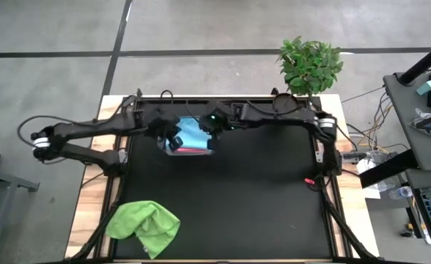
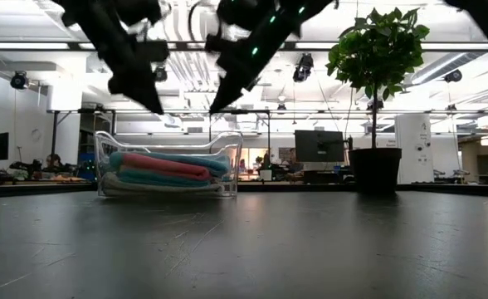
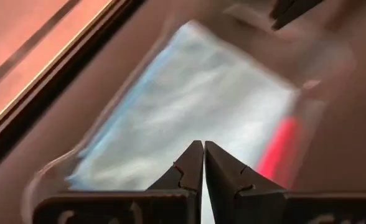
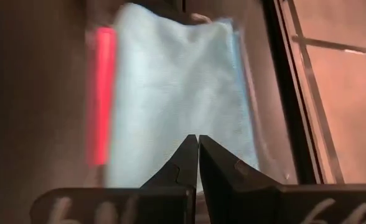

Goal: Fold microfiber towels
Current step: Fold the green microfiber cloth

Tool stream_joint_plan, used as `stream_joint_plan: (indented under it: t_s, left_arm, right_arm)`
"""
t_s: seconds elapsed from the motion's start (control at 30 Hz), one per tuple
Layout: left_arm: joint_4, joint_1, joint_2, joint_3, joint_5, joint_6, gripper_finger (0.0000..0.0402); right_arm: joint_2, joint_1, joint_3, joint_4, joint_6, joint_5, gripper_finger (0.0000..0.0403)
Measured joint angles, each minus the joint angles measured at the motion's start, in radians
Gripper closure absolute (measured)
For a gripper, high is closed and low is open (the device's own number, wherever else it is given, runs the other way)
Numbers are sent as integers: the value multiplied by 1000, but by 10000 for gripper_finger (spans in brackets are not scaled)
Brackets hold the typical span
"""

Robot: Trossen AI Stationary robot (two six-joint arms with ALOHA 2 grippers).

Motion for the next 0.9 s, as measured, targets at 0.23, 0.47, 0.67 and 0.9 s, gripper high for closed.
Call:
stream_joint_plan:
  t_s: [0.23, 0.47, 0.67, 0.9]
  left_arm:
    - [132, -268, -58, -6, -24, -163, 400]
    - [291, -513, 1, -7, -130, -326, 400]
    - [290, -604, 113, 55, 5, -510, 400]
    - [109, -669, 250, 235, 424, -919, 401]
  right_arm:
    - [-180, 104, -217, 68, 51, -1, 394]
    - [-354, 225, -501, 262, 51, 0, 394]
    - [-473, 337, -696, 412, -11, 0, 394]
    - [-628, 455, -788, 456, -153, -2, 394]
